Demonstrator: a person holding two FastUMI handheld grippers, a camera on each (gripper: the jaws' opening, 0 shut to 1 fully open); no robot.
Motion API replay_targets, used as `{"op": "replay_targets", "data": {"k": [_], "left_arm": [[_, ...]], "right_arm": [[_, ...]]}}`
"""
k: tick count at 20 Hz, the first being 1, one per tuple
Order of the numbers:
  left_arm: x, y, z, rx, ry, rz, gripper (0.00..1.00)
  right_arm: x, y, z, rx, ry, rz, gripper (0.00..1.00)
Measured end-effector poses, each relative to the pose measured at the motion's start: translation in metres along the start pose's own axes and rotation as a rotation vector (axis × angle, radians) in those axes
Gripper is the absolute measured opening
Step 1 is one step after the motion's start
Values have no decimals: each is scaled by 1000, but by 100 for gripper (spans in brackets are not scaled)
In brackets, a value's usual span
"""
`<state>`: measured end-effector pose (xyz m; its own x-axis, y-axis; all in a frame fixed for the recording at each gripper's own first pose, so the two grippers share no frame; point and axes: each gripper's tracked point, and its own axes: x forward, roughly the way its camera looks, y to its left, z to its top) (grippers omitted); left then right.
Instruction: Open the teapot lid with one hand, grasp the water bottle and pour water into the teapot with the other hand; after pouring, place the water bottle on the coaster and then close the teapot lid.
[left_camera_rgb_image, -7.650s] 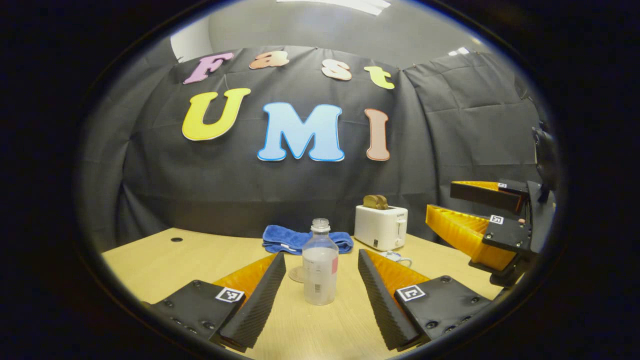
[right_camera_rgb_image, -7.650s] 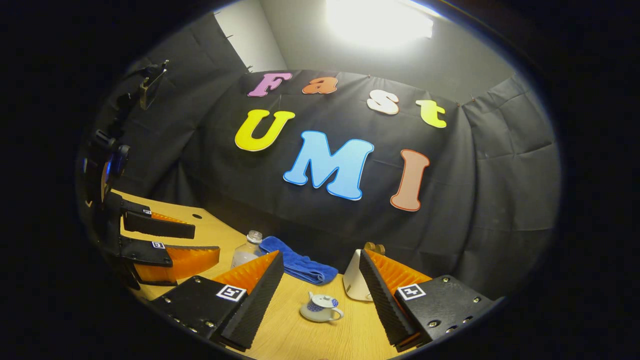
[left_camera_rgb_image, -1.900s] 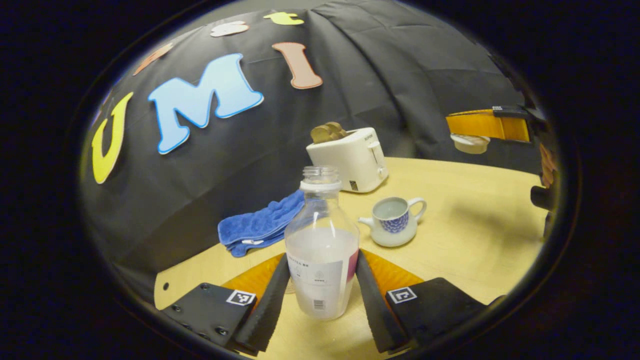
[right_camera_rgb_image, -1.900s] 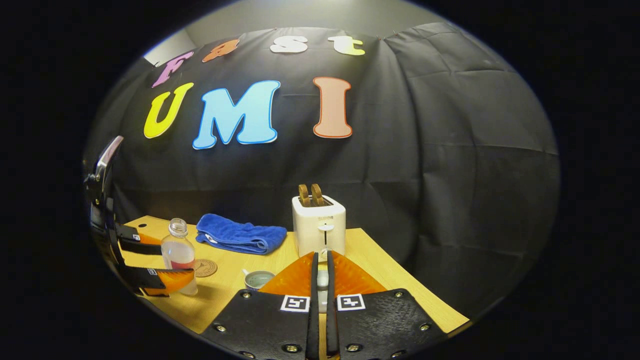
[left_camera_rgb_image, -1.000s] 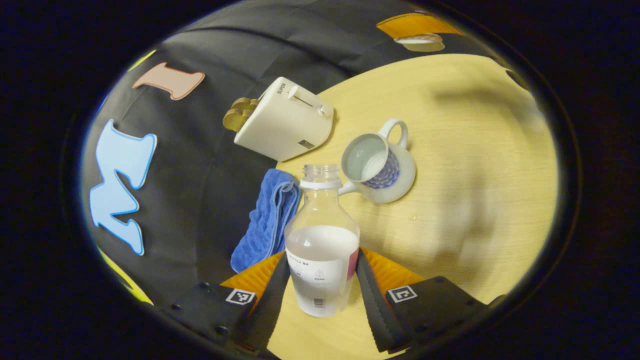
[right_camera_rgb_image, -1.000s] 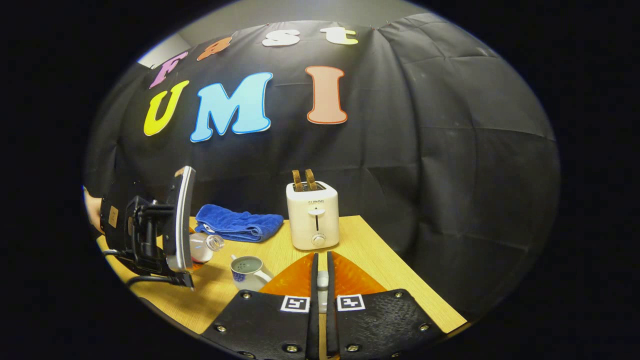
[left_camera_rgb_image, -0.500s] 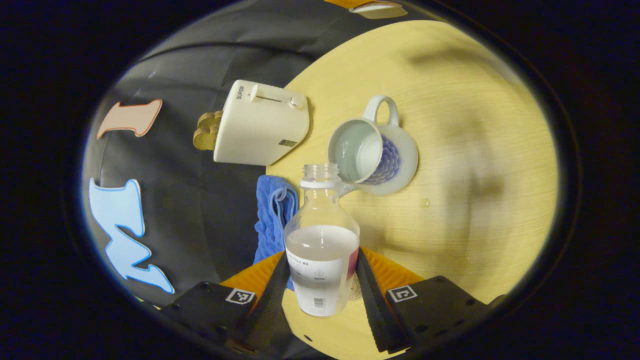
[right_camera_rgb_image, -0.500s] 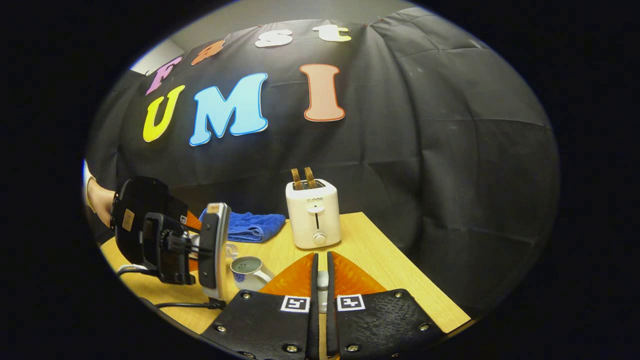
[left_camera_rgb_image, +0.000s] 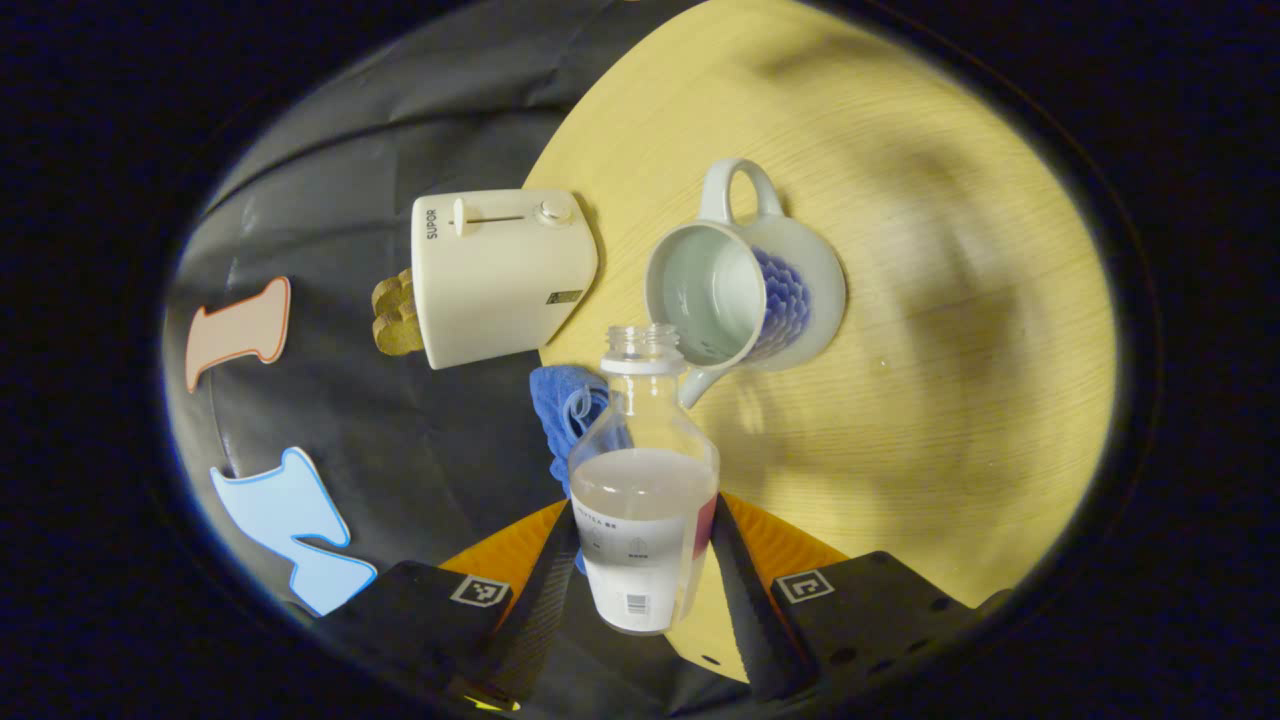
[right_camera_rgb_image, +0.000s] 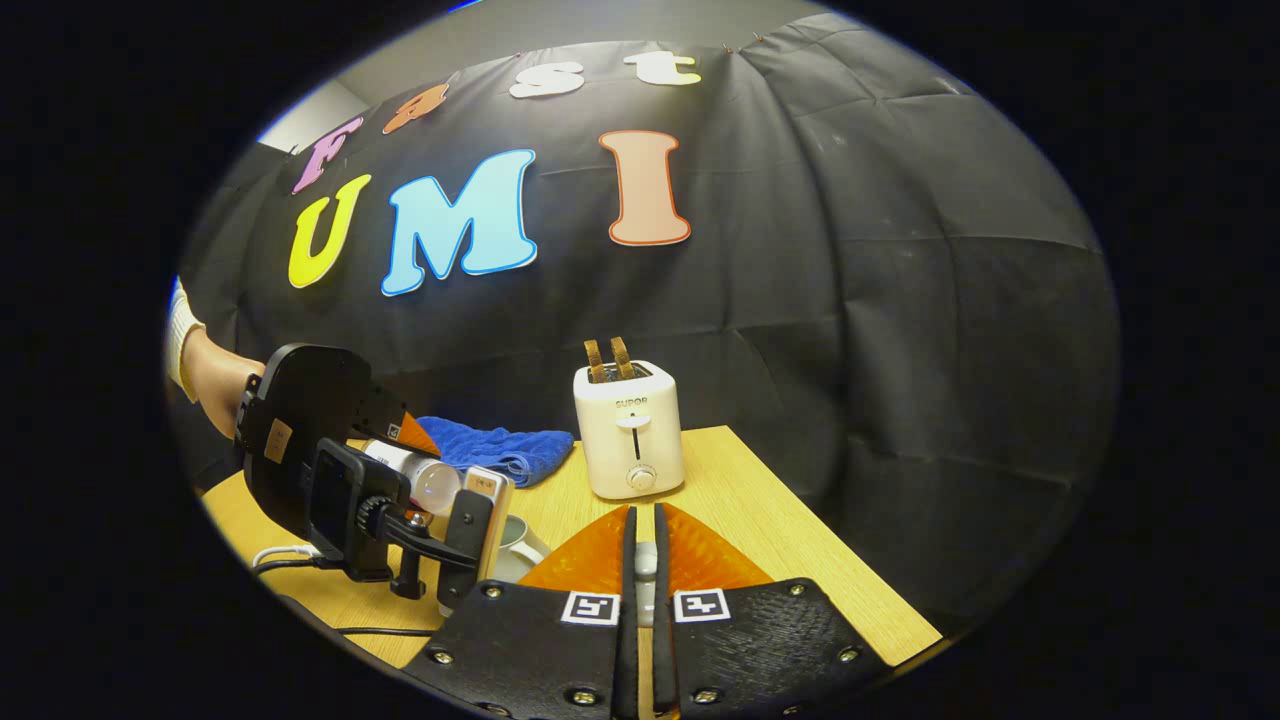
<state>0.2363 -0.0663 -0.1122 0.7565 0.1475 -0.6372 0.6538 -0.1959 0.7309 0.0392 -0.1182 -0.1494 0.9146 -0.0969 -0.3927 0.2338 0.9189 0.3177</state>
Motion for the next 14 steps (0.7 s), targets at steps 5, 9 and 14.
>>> {"op": "replay_targets", "data": {"k": [5,9,14], "left_arm": [[-5,8,2,95,12,32,83],[-13,14,7,144,16,58,83],[-17,25,6,270,61,91,82]], "right_arm": [[-1,-1,2,6,-4,1,6],[0,1,0,3,1,5,6],[0,0,1,6,-3,6,6]]}}
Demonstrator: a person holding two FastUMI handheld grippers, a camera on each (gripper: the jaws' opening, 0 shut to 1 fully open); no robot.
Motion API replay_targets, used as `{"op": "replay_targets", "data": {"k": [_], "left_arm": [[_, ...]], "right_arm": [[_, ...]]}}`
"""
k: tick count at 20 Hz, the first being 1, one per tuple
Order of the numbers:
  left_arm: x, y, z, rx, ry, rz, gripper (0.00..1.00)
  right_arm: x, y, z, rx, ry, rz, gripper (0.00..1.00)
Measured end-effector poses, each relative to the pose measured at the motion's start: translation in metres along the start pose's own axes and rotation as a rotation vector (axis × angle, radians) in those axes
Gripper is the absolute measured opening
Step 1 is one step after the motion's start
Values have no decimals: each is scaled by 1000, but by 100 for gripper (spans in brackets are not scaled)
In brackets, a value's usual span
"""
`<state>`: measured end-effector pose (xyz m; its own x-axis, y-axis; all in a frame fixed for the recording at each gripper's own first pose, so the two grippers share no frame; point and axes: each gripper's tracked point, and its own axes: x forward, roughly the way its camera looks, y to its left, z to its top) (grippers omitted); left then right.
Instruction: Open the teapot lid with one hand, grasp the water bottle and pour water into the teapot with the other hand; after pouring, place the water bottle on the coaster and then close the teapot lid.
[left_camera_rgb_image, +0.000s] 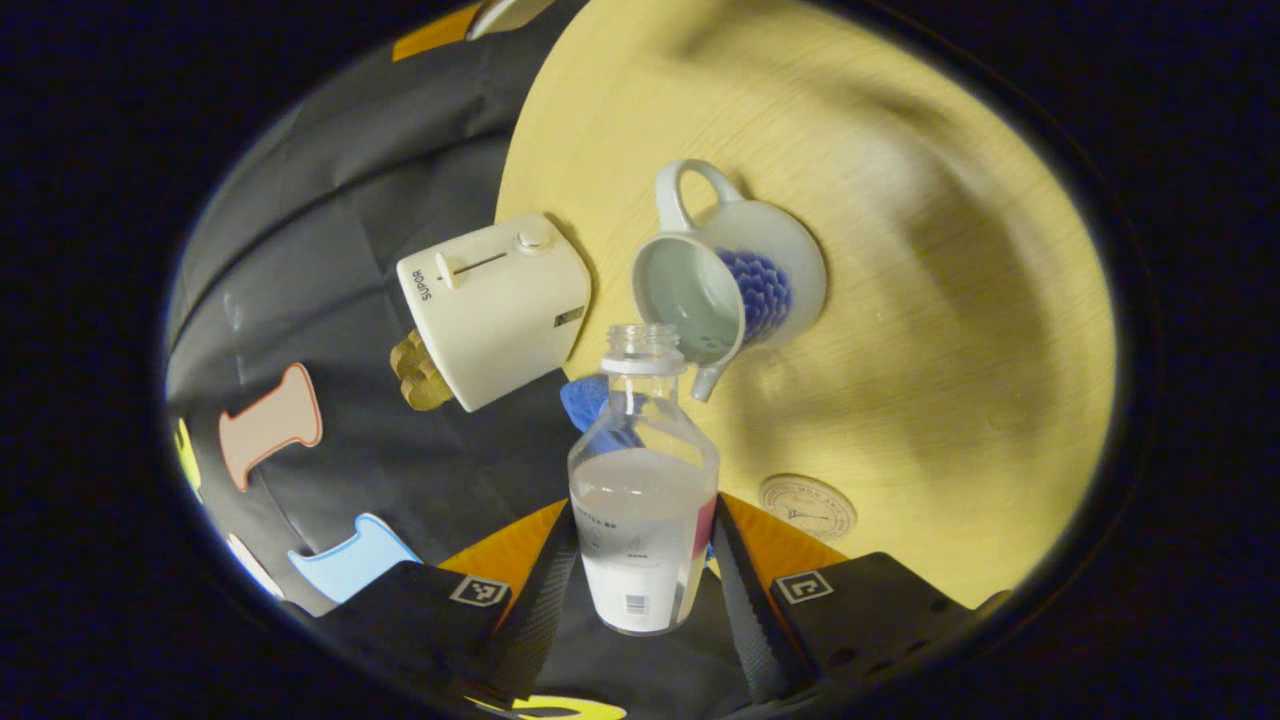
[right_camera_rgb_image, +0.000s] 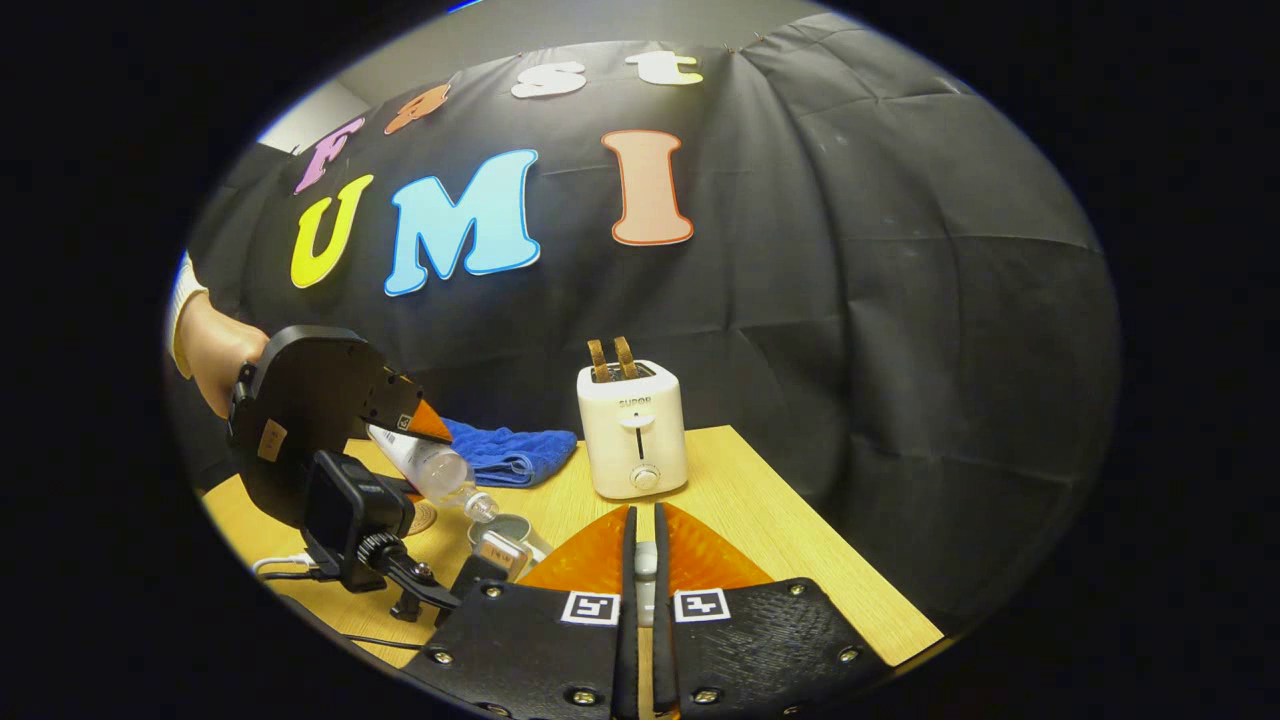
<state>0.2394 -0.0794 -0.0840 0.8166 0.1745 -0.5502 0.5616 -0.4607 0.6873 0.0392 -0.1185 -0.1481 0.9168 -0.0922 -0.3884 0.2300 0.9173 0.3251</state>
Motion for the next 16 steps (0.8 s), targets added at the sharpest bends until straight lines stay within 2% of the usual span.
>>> {"op": "replay_targets", "data": {"k": [16], "left_arm": [[-20,16,1,259,88,-22,83]], "right_arm": [[0,3,-3,7,10,17,5]]}}
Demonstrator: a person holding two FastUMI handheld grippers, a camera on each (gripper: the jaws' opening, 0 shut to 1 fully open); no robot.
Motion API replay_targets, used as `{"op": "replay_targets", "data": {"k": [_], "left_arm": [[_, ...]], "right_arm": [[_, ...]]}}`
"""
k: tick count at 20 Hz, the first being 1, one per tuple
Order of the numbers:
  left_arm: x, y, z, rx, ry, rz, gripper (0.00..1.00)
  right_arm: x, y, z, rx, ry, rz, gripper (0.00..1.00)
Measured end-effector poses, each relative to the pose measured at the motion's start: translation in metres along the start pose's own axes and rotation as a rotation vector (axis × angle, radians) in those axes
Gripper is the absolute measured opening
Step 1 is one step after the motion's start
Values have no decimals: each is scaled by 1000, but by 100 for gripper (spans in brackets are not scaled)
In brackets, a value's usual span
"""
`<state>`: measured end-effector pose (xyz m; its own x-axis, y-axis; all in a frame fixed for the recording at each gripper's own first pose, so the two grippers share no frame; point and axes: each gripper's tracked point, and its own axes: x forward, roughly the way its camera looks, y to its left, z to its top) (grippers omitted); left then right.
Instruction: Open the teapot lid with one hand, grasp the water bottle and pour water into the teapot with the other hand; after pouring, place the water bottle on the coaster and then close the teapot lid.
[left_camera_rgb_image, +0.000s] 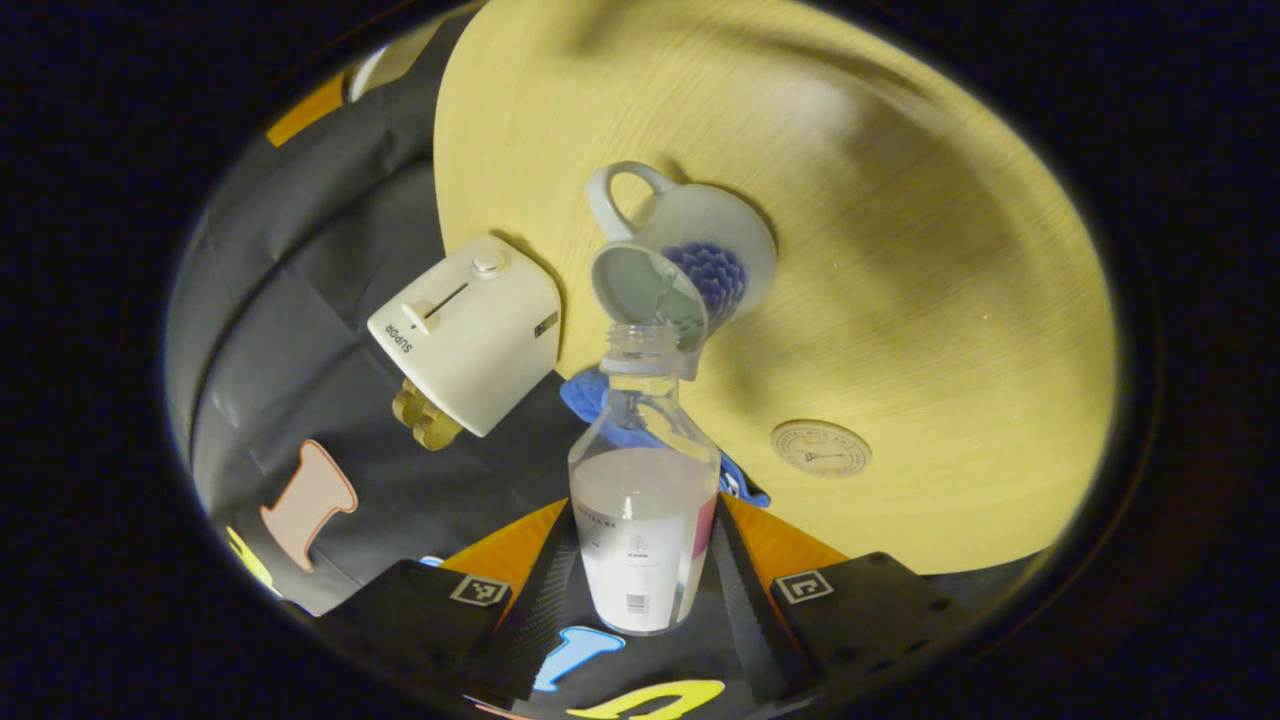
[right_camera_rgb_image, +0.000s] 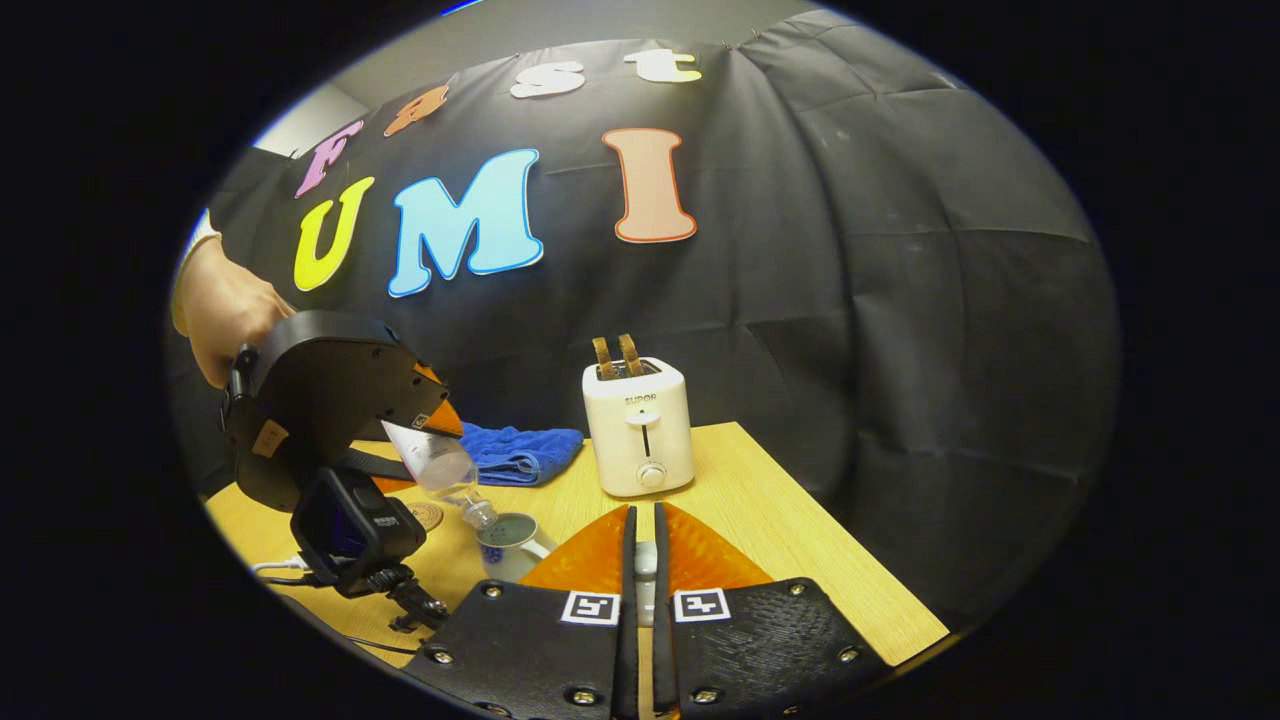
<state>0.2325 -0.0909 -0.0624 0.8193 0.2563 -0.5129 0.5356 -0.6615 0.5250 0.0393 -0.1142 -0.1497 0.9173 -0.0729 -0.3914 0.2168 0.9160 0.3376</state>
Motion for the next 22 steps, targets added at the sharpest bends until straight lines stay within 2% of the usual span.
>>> {"op": "replay_targets", "data": {"k": [15,22], "left_arm": [[2,5,-5,140,61,31,82],[-3,6,-2,155,67,37,82]], "right_arm": [[1,0,-2,-2,6,0,5],[1,0,-2,5,6,2,5]]}}
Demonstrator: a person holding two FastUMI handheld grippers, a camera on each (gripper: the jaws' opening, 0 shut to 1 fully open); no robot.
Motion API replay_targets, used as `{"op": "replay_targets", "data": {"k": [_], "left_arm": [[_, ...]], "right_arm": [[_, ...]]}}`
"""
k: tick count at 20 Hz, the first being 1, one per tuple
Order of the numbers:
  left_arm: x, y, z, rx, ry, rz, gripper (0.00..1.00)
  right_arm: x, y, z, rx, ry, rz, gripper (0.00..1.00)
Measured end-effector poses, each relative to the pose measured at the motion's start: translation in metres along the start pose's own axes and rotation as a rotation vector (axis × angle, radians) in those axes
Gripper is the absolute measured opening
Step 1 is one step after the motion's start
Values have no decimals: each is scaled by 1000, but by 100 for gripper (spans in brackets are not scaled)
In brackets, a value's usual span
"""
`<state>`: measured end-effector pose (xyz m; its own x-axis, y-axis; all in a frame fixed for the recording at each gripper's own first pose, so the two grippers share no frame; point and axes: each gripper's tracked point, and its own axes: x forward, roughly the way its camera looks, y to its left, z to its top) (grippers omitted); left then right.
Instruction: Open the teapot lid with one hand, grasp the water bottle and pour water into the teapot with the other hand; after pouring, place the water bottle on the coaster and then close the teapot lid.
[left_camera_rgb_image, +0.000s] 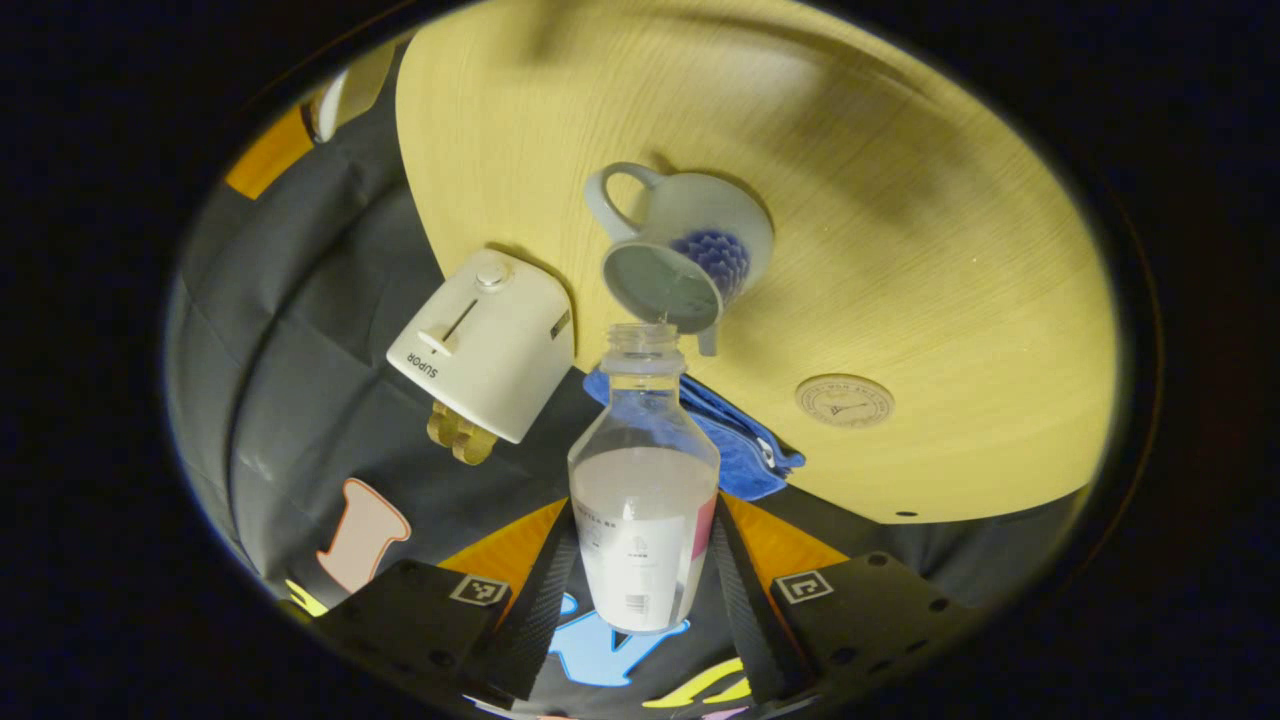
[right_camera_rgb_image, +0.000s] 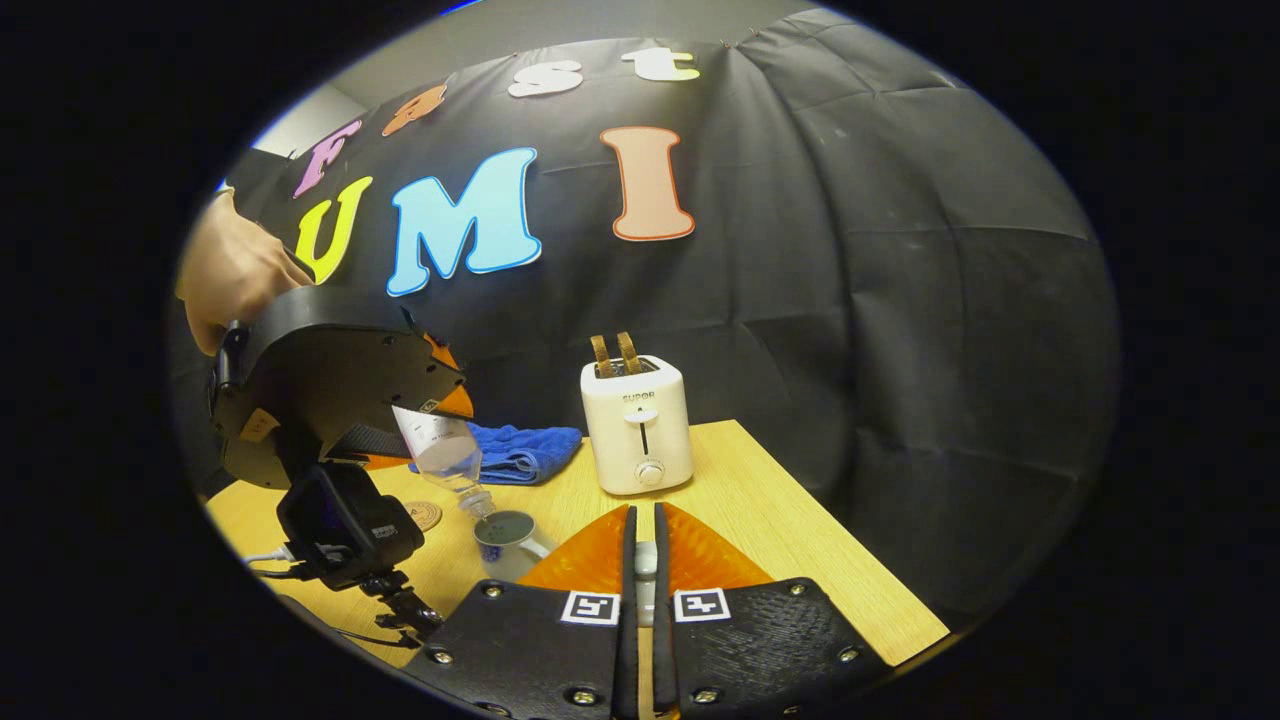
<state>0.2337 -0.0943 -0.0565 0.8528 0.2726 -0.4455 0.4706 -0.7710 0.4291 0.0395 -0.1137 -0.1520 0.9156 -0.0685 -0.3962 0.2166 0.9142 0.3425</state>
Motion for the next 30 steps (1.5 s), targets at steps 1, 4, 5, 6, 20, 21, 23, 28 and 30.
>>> {"op": "replay_targets", "data": {"k": [1,4,5,6,20,21,23,28,30], "left_arm": [[0,0,0,3,5,-2,82],[-1,0,3,1,2,1,82],[-2,-1,4,-8,-5,3,82],[-2,-2,7,-23,-16,9,82],[20,-44,-15,-531,-169,66,83],[27,-50,-17,-587,-183,66,84],[42,-56,-13,-703,-217,79,84],[65,-77,10,-1034,-326,97,84],[72,-85,23,-1182,-371,98,83]], "right_arm": [[-1,0,1,0,0,1,5],[-1,1,0,-4,-1,2,6],[-1,1,0,-4,0,2,5],[0,1,-1,-4,1,3,5],[6,17,5,-29,0,14,5],[8,19,6,-24,4,18,5],[13,24,6,-26,10,18,6],[22,39,9,-55,16,8,5],[24,44,12,-59,15,4,5]]}}
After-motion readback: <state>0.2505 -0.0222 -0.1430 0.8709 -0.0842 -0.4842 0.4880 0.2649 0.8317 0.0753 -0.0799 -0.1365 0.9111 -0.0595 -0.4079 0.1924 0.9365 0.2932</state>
